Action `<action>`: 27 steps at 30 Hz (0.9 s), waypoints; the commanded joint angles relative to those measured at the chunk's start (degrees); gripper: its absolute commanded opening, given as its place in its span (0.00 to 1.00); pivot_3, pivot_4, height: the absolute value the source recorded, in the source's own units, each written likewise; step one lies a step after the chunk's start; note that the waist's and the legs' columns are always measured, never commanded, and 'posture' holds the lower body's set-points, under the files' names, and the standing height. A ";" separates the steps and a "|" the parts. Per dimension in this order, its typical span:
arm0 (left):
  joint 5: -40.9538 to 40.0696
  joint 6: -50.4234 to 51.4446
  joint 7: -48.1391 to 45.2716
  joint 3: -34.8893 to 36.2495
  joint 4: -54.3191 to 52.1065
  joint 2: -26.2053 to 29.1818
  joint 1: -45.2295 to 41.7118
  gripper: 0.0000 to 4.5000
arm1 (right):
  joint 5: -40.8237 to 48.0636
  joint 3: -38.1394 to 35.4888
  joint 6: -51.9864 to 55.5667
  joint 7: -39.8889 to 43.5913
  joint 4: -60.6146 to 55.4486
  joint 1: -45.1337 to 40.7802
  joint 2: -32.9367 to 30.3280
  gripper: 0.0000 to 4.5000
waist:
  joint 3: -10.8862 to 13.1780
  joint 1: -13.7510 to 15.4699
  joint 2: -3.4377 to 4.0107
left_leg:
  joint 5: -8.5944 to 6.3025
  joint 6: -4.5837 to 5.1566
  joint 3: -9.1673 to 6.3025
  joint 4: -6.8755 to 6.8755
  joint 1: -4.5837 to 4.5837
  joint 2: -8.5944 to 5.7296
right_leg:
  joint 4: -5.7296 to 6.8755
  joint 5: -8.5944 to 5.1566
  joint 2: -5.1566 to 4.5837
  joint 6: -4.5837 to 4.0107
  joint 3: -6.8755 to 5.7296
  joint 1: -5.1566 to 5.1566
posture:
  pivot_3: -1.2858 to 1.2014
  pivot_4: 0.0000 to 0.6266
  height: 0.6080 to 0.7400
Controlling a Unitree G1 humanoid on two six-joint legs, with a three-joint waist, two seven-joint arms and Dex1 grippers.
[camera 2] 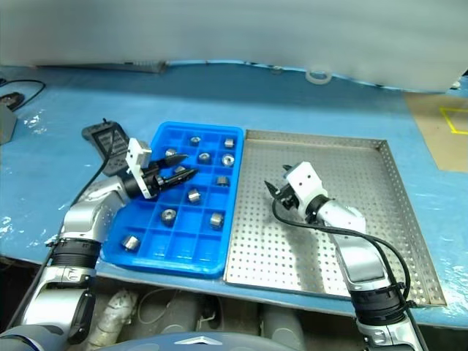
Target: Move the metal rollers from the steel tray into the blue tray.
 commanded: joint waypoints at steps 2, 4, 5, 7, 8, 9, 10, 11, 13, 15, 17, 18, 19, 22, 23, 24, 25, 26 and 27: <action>-1.14 1.37 2.33 0.65 -3.38 -0.48 -1.73 0.83 | 0.18 -0.98 0.05 -1.65 -2.67 0.27 0.51 0.73 | 0.00 0.00 0.00 | 0.00 0.00 0.00 0.01 0.01 0.00 | 0.00 0.00 0.00 0.00 0.00 0.01 | 0.46 0.24 1.00; -1.91 2.87 4.02 0.60 -5.02 -1.50 -2.58 0.83 | 0.21 -0.97 0.58 -2.14 -3.22 0.37 0.61 0.73 | 0.00 0.04 0.00 | 0.01 -0.02 0.00 0.01 0.01 0.00 | 0.01 0.00 0.00 0.00 0.00 0.02 | 0.46 0.24 1.00; -2.19 3.70 4.76 0.47 -6.05 -1.97 -2.64 0.83 | 0.15 -0.86 0.85 -2.35 -3.72 0.64 0.60 0.73 | 0.00 0.02 0.00 | 0.01 -0.03 0.00 0.01 0.01 0.00 | 0.01 0.00 0.00 0.00 0.00 0.02 | 0.46 0.24 1.00; -2.78 5.80 5.71 -0.22 -9.10 -2.63 -2.02 0.83 | 0.36 -0.79 1.78 -2.59 -5.32 1.47 0.64 0.73 | 0.00 -0.04 0.00 | 0.01 -0.04 0.00 0.01 0.01 0.00 | 0.00 0.00 0.00 0.00 0.00 0.02 | 0.45 0.24 1.00; -3.04 6.90 6.05 -0.64 -10.55 -2.79 -1.52 0.83 | 0.40 -0.83 2.23 -2.74 -6.06 2.01 0.62 0.73 | 0.00 -0.08 0.00 | 0.01 -0.04 0.00 0.00 0.01 0.00 | 0.00 0.00 0.00 0.00 0.00 0.01 | 0.45 0.24 1.00; -3.32 7.99 6.40 -1.00 -11.89 -2.87 -0.93 0.83 | 0.39 -1.01 2.65 -2.95 -6.80 2.77 0.55 0.73 | 0.00 -0.09 0.00 | 0.02 -0.04 0.00 -0.03 0.01 0.00 | -0.01 0.00 0.00 0.00 0.00 0.00 | 0.44 0.24 1.00; -3.48 8.91 6.78 -1.33 -13.04 -2.93 -0.47 0.83 | 0.48 -1.36 2.98 -3.09 -7.39 3.48 0.41 0.73 | 0.00 -0.13 0.00 | 0.02 -0.05 0.00 -0.07 0.01 0.00 | -0.02 0.00 0.00 0.00 0.00 -0.02 | 0.44 0.24 1.00; -3.68 9.63 7.02 -1.64 -13.99 -3.05 -0.09 0.83 | 0.57 -1.71 3.46 -3.37 -7.89 4.34 0.45 0.73 | 0.00 -0.20 0.00 | 0.02 -0.05 0.00 -0.10 0.01 0.00 | -0.04 0.00 0.00 0.00 0.00 -0.03 | 0.44 0.24 1.00; -4.06 10.85 7.77 -1.87 -15.35 -3.32 0.14 0.83 | 0.27 -1.79 4.19 -3.73 -8.75 5.75 0.28 0.73 | 0.00 -0.20 0.00 | 0.02 -0.05 0.00 -0.11 0.01 0.00 | -0.04 0.00 0.00 0.01 0.00 -0.04 | 0.44 0.24 1.00; -4.82 12.57 8.57 -1.94 -16.43 -3.58 -0.09 0.83 | 0.12 -1.63 4.70 -3.88 -9.89 6.58 0.14 0.73 | 0.00 -0.21 0.01 | 0.02 -0.05 0.00 -0.10 0.01 0.00 | -0.04 0.00 0.00 0.01 0.00 -0.05 | 0.43 0.24 1.00; -5.05 13.62 8.35 -2.62 -17.05 -3.36 -0.56 0.83 | 0.32 -1.96 5.32 -4.21 -10.84 6.76 0.21 0.73 | 0.00 -0.36 0.01 | 0.03 -0.06 0.00 -0.07 0.02 0.00 | -0.03 0.00 0.00 0.01 0.00 -0.03 | 0.42 0.24 1.00; -5.27 14.00 8.08 -2.85 -17.16 -3.28 -0.94 0.83 | 0.32 -2.23 5.55 -4.50 -10.98 6.79 0.27 0.73 | 0.00 -0.40 0.01 | 0.03 -0.06 0.00 -0.06 0.05 0.00 | -0.03 0.00 0.00 0.01 0.00 0.01 | 0.42 0.24 1.00; -5.37 14.20 8.07 -2.90 -17.02 -3.25 -1.41 0.83 | 0.01 -2.37 5.47 -4.86 -10.85 7.00 0.26 0.73 | 0.00 -0.39 0.00 | 0.03 -0.06 0.00 -0.06 0.08 0.00 | -0.03 0.00 0.00 0.01 0.01 0.03 | 0.42 0.24 1.00; -5.22 14.12 8.22 -2.87 -15.50 -3.38 -3.26 0.83 | -0.28 -2.85 5.45 -5.43 -10.87 7.27 -0.01 0.73 | 0.00 -0.47 0.01 | 0.05 -0.10 0.00 -0.06 0.14 0.00 | -0.03 -0.01 0.00 0.01 0.01 0.08 | 0.41 0.24 1.00; -5.18 14.06 8.25 -2.92 -15.06 -3.57 -3.90 0.83 | -0.02 -3.24 5.46 -5.44 -11.11 7.30 -0.16 0.73 | 0.00 -0.51 0.01 | 0.05 -0.10 0.01 -0.07 0.14 0.00 | -0.03 -0.01 0.00 0.01 0.01 0.08 | 0.41 0.24 1.00; -5.20 13.87 7.97 -2.98 -14.63 -3.66 -4.22 0.83 | -0.02 -3.58 5.29 -5.59 -11.30 7.60 -0.29 0.73 | 0.00 -0.58 0.01 | 0.05 -0.11 0.00 -0.07 0.12 0.00 | -0.04 -0.01 0.00 0.01 0.01 0.06 | 0.41 0.24 1.00; -4.91 13.46 7.67 -3.26 -13.81 -3.80 -4.64 0.83 | 0.07 -4.11 5.04 -5.67 -11.19 7.58 -0.44 0.73 | 0.00 -0.75 0.01 | 0.05 -0.11 0.01 -0.08 0.12 0.00 | -0.04 -0.01 0.00 0.01 0.01 0.06 | 0.40 0.24 1.00; -4.50 12.83 7.35 -3.59 -12.85 -3.97 -4.90 0.83 | 0.38 -4.61 4.57 -5.70 -10.79 7.51 -0.32 0.73 | 0.00 -0.98 0.01 | 0.05 -0.10 0.01 -0.08 0.12 0.00 | -0.05 -0.01 0.00 0.01 0.01 0.07 | 0.40 0.24 1.00; -4.14 12.18 6.96 -3.84 -11.95 -4.03 -4.87 0.83 | 0.95 -5.02 4.24 -5.68 -10.75 7.52 0.09 0.73 | 0.00 -1.31 0.01 | 0.05 -0.10 0.01 -0.08 0.10 0.00 | -0.07 -0.01 0.00 0.01 0.01 0.07 | 0.40 0.24 1.00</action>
